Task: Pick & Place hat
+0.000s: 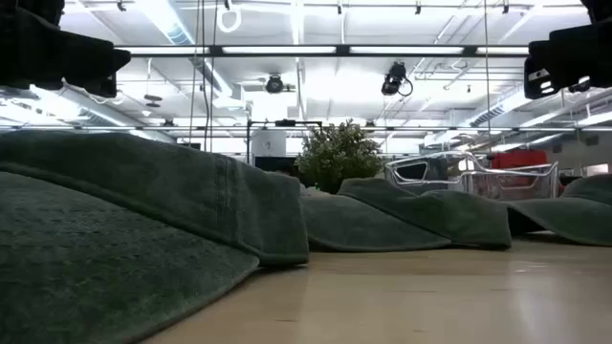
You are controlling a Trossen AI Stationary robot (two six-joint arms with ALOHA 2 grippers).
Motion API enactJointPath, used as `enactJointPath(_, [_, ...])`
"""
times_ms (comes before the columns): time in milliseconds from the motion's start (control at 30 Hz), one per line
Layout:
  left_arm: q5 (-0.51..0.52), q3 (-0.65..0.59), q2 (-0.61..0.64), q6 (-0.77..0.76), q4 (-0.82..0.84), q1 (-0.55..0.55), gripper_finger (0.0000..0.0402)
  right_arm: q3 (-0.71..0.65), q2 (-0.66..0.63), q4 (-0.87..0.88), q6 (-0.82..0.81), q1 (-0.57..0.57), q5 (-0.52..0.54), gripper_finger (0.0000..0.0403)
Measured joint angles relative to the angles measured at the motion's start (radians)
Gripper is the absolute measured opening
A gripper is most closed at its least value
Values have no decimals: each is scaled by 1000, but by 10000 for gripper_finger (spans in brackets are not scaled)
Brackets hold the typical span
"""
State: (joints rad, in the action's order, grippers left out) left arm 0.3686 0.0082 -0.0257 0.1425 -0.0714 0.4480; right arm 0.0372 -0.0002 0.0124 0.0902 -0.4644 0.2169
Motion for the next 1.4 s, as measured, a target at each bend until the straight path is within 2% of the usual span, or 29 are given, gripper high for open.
enactJointPath(700, [5, 0, 0, -1, -70, 0, 126, 0, 0, -17, -3, 0, 2, 98])
enactJointPath(833, [46, 0, 0, -10, -113, -1, 126, 0, 0, -63, -2, 0, 20, 98])
enactJointPath(933, [59, 0, 0, -52, -149, -1, 126, 0, 0, -122, 21, 0, 78, 98])
enactJointPath(1100, [181, 1, 0, -103, -180, -1, 126, 0, 0, -208, 65, 1, 168, 98])
enactJointPath(1200, [270, 17, -1, -134, -170, -3, 126, 0, 5, -252, 75, 9, 176, 98])
enactJointPath(1400, [283, 123, -2, -133, -90, -3, 126, 2, 49, -368, 76, 34, 167, 98])
